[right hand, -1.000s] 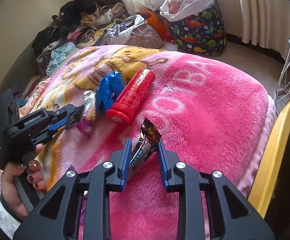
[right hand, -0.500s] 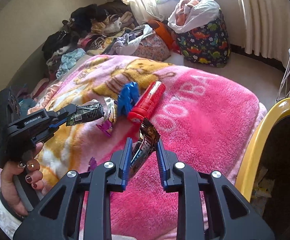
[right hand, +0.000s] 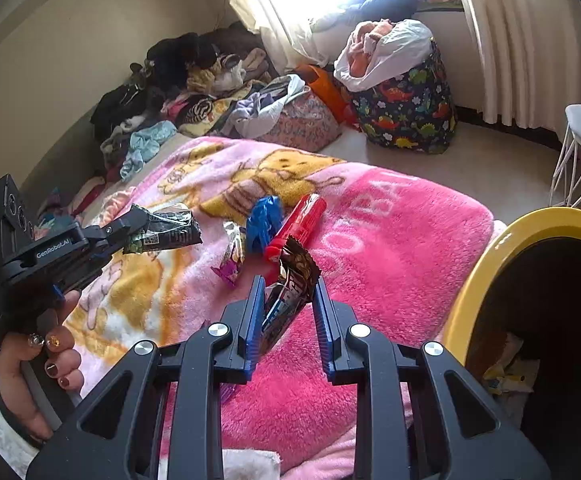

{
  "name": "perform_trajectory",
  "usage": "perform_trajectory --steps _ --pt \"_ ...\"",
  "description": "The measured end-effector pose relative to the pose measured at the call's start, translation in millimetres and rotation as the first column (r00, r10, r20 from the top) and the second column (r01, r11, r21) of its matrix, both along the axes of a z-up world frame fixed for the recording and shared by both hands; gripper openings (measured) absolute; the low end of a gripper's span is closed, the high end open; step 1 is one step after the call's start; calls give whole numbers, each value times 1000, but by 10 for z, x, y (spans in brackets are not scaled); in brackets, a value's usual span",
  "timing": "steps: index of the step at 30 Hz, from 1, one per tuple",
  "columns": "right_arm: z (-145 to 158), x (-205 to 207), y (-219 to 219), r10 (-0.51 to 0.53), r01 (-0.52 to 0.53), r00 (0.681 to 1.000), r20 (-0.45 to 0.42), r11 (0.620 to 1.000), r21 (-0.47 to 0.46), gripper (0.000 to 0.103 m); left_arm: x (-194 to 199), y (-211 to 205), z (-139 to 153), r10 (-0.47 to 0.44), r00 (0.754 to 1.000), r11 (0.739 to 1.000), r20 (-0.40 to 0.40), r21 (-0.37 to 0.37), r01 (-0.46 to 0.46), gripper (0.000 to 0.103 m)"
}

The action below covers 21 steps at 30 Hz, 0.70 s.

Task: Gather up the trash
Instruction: 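Carry the green and brown chocolate wrappers over the yellow bin with both tools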

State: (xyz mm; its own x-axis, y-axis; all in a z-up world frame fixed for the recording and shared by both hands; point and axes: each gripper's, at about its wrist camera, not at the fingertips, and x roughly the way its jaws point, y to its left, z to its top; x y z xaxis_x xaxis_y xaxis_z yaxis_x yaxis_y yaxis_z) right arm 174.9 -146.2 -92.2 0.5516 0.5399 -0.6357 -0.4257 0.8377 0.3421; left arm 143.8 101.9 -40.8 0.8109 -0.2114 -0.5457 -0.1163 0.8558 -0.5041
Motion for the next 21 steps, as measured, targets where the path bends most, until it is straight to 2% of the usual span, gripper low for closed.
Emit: perform_trajectory --steps 12,21 --pt "208 -149 -400 -68 66 997 41 997 40 23 -40 -463 208 -90 995 996 42 27 89 5" --pt "288 -230 -771 -146 143 987 62 988 63 23 -40 -862 262 -180 982 983 58 40 178 5"
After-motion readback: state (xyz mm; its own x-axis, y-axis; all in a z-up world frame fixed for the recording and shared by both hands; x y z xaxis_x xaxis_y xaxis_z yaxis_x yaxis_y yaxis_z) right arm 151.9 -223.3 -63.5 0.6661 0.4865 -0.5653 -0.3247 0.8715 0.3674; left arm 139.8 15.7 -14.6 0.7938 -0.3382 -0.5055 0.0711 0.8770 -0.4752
